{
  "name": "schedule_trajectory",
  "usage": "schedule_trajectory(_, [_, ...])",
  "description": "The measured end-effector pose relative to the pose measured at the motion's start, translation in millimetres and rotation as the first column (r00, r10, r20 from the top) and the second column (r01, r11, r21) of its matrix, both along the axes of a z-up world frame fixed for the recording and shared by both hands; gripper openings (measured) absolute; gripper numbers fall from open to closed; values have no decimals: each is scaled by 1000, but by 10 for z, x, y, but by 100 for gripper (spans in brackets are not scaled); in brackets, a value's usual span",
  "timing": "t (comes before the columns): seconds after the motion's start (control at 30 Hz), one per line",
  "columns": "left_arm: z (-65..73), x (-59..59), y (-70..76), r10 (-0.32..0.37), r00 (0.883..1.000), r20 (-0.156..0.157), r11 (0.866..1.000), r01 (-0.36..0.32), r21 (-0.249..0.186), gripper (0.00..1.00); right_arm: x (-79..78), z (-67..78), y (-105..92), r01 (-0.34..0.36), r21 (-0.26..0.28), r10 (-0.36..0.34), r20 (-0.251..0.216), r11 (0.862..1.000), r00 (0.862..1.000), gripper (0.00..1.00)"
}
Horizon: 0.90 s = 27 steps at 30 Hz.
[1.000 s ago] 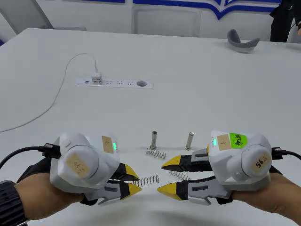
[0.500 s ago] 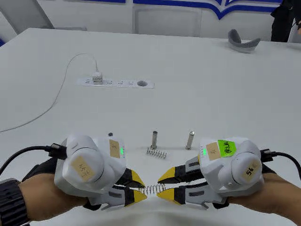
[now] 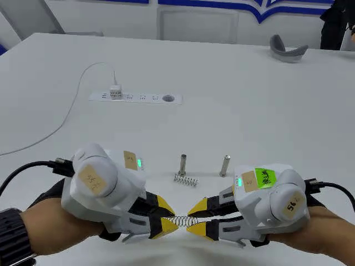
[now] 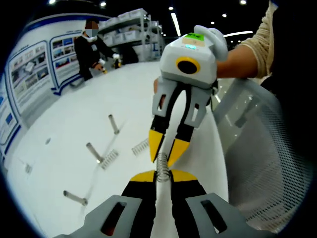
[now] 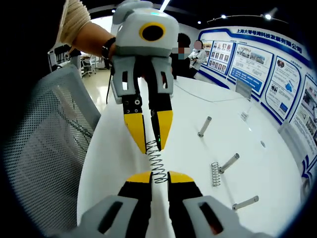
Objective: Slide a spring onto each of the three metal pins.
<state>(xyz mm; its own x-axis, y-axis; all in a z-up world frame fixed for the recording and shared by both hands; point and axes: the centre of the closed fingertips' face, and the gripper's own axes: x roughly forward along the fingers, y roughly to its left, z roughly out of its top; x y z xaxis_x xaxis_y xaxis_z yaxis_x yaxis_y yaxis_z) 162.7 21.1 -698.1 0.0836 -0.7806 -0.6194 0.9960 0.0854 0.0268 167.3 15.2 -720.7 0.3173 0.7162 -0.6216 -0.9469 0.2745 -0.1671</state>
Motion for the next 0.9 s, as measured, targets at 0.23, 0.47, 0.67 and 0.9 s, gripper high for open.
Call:
schedule_trajectory(0.23, [127,30,-48,35,999,-30,997,-37,-65,9,35,47,-15,37,57,-36,-25,998,999,13])
schedule_trajectory(0.47, [271,39,-86,56,996,-70,988,-66,-139,9,53,108,9,58,99,-55,-39,993,998,13])
schedule_trajectory(0.67, [362,38,-142,57,996,-73,977,-70,-201,9,27,139,47,68,127,-61,-61,990,996,12])
schedule_trajectory(0.9, [449,53,-166,52,999,-13,965,-54,-256,10,35,214,49,110,201,-88,-113,973,990,11])
